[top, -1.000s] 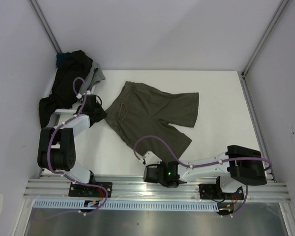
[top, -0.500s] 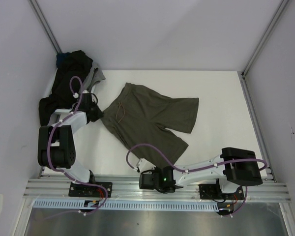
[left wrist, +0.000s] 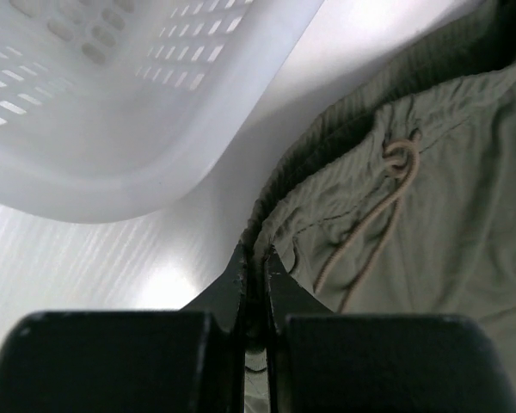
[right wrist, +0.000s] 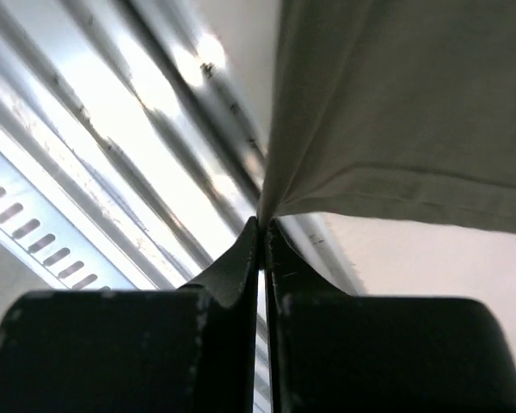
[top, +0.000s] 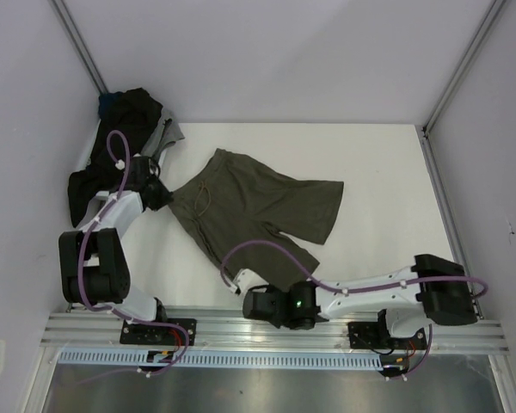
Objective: Fold and stack the shorts
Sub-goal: Fold the shorts
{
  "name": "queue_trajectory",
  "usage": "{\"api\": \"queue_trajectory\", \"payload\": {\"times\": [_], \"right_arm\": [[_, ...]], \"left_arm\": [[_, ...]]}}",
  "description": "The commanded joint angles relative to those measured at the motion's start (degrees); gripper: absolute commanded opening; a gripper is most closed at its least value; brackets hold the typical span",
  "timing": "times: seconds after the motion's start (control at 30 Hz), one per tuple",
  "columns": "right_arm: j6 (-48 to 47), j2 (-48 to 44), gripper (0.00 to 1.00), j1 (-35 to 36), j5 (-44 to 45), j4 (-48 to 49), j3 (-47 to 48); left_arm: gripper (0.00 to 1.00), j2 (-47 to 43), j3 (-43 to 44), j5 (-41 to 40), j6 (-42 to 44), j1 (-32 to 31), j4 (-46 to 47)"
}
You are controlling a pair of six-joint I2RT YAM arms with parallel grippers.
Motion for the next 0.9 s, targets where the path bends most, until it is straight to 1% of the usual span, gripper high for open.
{"api": "queue_trajectory", "payload": {"times": [0.0,0.03,0.1,0.17,0.23,0.27,0.33,0.37,0.43,0.47,0.53,0.57,0.63,0.77,0.87], "right_arm": [[-1.33,-7.97,0.00,-3.75,-0.87,-2.15,1.62],[-1.42,-9.38,0.00,-5.67,-0.87,-2.51,1.62],[-1.33,-13.15,0.00,-7.61,-0.79,-3.73,1.62],[-1.07,-15.27,0.00,-10.76,-0.35,-4.70,1.79],[-0.98,-17.65,0.00,-13.41,-0.34,-5.94,1.97],[-1.24,-18.26,0.00,-16.29,-0.52,-6.20,2.32],[-1.24,-19.40,0.00,-19.47,-0.17,-7.61,3.02],[-1.15,-19.67,0.00,-22.71,-0.08,-7.87,3.37],[-2.20,-20.02,0.00,-25.28,-0.34,-8.05,4.34],[-2.73,-20.11,0.00,-26.94,-0.43,-7.70,4.61],[-4.66,-20.29,0.00,-27.75,-0.78,-7.44,6.27],[-5.02,-20.46,0.00,-28.10,-0.52,-7.43,6.97],[-6.33,-20.73,0.00,-29.59,-0.52,-7.70,9.34],[-9.14,-19.59,0.00,-33.54,-1.57,-8.05,14.09],[-10.82,-16.96,0.00,-38.90,-2.97,-8.22,17.26]], "left_arm": [[0.00,-3.32,5.87,-1.38,-3.50,0.99,-5.08],[0.00,-4.37,6.31,-1.73,-4.29,0.99,-6.40],[0.00,-5.78,7.63,-6.46,-5.34,0.99,-10.52],[0.00,-7.63,8.34,-8.15,-7.01,0.99,-13.08],[0.00,-8.51,8.69,-7.72,-8.07,0.99,-13.27],[0.00,-8.78,8.87,-7.28,-8.77,0.99,-13.35],[0.00,-8.52,9.57,-6.22,-10.69,1.07,-13.70],[0.00,-7.73,10.35,-6.13,-11.58,1.07,-14.66],[0.00,-6.50,11.59,-5.69,-13.17,0.99,-16.68],[0.00,-5.19,13.68,-5.60,-13.61,0.99,-17.39],[0.00,-3.95,15.36,-6.30,-14.22,0.99,-19.15],[0.00,-3.42,17.98,-6.74,-14.57,0.99,-21.16],[0.00,-2.19,19.32,-6.92,-15.37,0.99,-22.40],[0.00,-1.57,20.99,-5.43,-17.73,1.07,-21.18],[0.00,-0.87,20.91,-3.24,-20.46,0.99,-19.25]]}}
